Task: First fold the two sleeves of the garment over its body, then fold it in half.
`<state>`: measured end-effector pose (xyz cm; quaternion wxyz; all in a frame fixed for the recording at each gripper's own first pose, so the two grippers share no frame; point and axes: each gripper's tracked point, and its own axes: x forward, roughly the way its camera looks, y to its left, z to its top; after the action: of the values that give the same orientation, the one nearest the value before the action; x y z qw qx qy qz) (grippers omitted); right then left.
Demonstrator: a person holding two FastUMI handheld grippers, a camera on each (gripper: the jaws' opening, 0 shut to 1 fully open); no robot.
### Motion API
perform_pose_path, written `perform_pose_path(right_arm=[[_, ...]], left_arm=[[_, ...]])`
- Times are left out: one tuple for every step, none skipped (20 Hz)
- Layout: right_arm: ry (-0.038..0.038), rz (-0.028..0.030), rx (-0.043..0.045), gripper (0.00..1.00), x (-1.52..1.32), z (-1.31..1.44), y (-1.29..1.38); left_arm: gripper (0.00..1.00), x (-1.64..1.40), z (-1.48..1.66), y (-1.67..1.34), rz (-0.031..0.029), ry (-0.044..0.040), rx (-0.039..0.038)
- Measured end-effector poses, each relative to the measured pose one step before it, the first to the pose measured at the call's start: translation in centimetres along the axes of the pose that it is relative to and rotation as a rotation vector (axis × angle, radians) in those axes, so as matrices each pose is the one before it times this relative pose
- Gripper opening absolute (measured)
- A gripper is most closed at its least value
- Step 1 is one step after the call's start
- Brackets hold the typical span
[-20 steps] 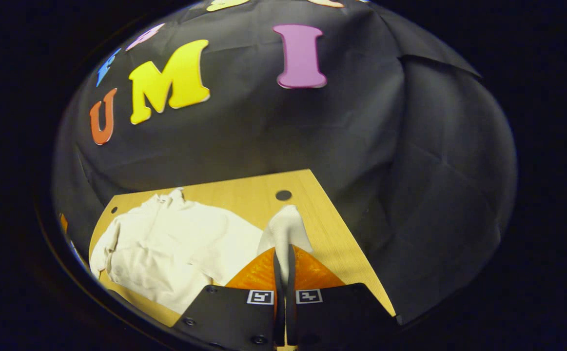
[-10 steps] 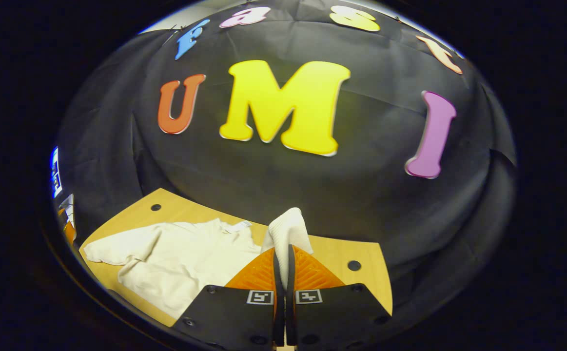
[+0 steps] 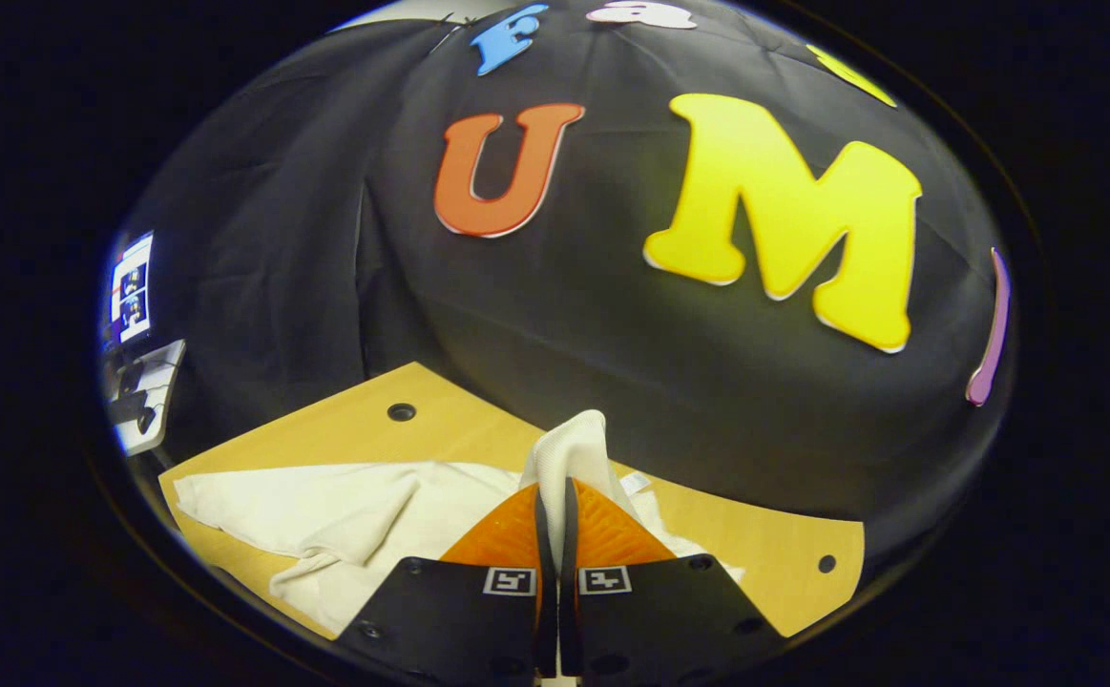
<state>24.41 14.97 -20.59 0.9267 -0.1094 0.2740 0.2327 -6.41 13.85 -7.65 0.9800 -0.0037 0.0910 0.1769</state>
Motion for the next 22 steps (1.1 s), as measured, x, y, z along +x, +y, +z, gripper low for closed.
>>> perform_pose_path(right_arm=[[0.03033, 0.02103, 0.00068, 0.0, 1.638, -1.128, 1.714], [0.03176, 0.01322, 0.00513, 0.0, 1.997, -1.536, 1.492], [0.02519, 0.01276, 0.00414, 0.02, 1.932, -1.296, 1.4], [0.03128, 0.00723, -0.00497, 0.02, 1.883, -0.941, 1.064], [0.02626, -0.00056, -0.02263, 0.02, 1.739, -0.93, 0.653], [0.01593, 0.00353, -0.01357, 0.02, 1.319, -0.505, 0.725], [0.01599, 0.0103, 0.00119, 0.02, 1.299, -0.384, 0.85], [0.00689, 0.01475, 0.01134, 0.0, 0.794, -0.366, 0.879], [0.00792, 0.00486, 0.01394, 0.03, 0.426, -0.091, 0.455], [0.0017, 0.00753, 0.01831, 0.07, 0.467, -0.195, 0.404], [-0.00899, 0.03029, 0.0311, 0.08, 0.006, 0.25, 0.768], [-0.01016, 0.02109, 0.03174, 0.17, 0.009, 0.479, 0.729], [-0.01263, 0.02291, 0.02457, 0.19, -0.298, 0.444, 0.745], [-0.01087, 0.00405, 0.00183, 0.39, -0.113, 0.064, 0.169], [-0.01118, 0.0019, -0.00756, 0.5, -0.399, 0.28, 0.057], [-0.01132, 0.00176, -0.00335, 0.63, -0.345, 0.345, 0.368], [-0.0067, -0.00373, 0.00235, 0.66, -0.628, 0.254, 0.017], [-0.01187, 0.00485, 0.00918, 0.7, -0.77, 0.348, 0.306], [-0.01233, 0.00066, 0.00717, 0.73, -0.855, 0.437, 0.116], [-0.01484, 0.00435, 0.00538, 0.77, -1.163, 0.434, 0.043], [-0.01149, 0.00875, 0.00126, 0.77, -1.301, 0.391, 0.186], [-0.0217, 0.00871, -0.0002, 0.79, -1.476, 0.571, 0.26]], left_arm=[[1.0, -0.036, -0.306, 0.785, 0.01192, 0.0069, -0.00836], [1.0, -0.022, -0.425, 0.854, 0.01285, 0.00909, -0.01534], [1.0, 0.093, -0.326, 0.605, 0.0064, 0.00722, -0.0121], [1.0, 0.089, -0.421, 0.77, 0.01022, 0.01099, -0.00613], [1.0, 0.068, -0.407, 0.726, 0.01181, 0.01155, 0.00454], [1.0, 0.041, -0.385, 0.901, 0.01388, 0.01086, 0.00696], [1.0, 0.069, -0.263, 0.69, 0.011, 0.00593, 0.00243], [1.0, 0.084, -0.272, 0.422, 0.00644, 0.00724, -0.0007], [1.0, 0.045, -0.17, 0.265, 0.00379, 0.00524, 0.00164], [1.0, 0.075, -0.093, 0.231, 0.00358, 0.00195, 0.00348], [1.0, 0.059, 0.055, -0.016, -0.00393, -0.00274, 0.00266], [1.0, 0.155, 0.015, -0.274, -0.01173, -0.0026, 0.00049], [1.0, 0.221, 0.043, -0.553, -0.01736, -0.00362, 0.00049], [1.0, 0.182, 0.043, -0.357, -0.01501, -0.0022, 0.00509], [1.0, 0.152, 0.073, -0.429, -0.01361, -0.00263, 0.00654], [1.0, 0.117, 0.06, -0.316, -0.01361, -0.00411, 0.00264], [1.0, 0.066, 0.047, -0.402, -0.01458, -0.0042, 0.00098], [1.0, 0.08, -0.119, -0.136, -0.01115, -0.00043, 0.00103], [1.0, 0.033, -0.249, -0.03, -0.0068, 0.00265, 0.00186], [1.0, 0.007, -0.449, 0.209, -0.00617, 0.00668, 0.0049], [1.0, -0.052, -0.473, 0.318, 0.00223, 0.00615, 0.00846], [1.0, -0.051, -0.583, 0.535, 0.00499, 0.00668, 0.00952]])
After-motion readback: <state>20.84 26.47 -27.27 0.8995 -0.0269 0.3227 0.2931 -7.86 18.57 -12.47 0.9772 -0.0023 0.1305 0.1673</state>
